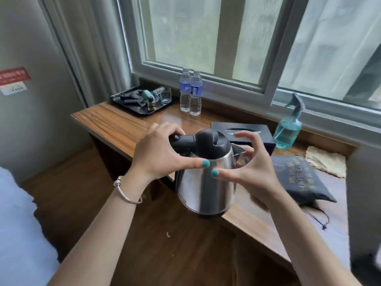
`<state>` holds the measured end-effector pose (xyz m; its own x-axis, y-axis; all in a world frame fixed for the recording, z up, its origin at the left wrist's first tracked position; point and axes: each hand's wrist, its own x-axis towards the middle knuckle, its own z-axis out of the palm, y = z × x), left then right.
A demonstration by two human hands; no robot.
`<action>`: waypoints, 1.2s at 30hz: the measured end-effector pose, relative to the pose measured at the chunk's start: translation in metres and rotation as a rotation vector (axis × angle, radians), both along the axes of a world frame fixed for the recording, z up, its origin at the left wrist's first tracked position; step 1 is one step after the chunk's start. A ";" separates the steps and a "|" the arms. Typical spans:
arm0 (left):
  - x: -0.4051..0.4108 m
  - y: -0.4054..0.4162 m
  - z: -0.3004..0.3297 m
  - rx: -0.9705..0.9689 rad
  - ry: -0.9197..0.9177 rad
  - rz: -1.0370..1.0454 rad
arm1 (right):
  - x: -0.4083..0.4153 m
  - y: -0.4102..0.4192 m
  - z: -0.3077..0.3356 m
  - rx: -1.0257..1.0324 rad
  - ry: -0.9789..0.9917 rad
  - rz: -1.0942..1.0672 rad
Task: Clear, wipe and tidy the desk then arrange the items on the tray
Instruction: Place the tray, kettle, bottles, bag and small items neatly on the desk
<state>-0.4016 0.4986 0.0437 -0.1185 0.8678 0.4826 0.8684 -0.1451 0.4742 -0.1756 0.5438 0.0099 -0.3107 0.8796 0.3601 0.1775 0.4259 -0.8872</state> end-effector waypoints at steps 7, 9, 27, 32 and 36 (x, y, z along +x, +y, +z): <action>-0.105 0.109 -0.043 0.084 0.017 0.048 | -0.104 0.105 -0.027 0.010 -0.018 -0.021; -0.129 0.144 -0.046 0.072 0.013 0.067 | -0.129 0.136 -0.033 0.014 0.002 -0.044; -0.157 0.390 -0.063 -0.119 -0.103 -0.473 | -0.173 0.278 -0.060 -0.119 0.026 -0.568; -0.188 0.403 -0.082 -0.213 -0.173 -0.671 | -0.202 0.261 -0.061 -0.304 -0.068 -0.814; -0.235 0.408 -0.086 -0.625 0.012 -0.812 | -0.247 0.225 -0.059 -0.710 -0.135 -1.014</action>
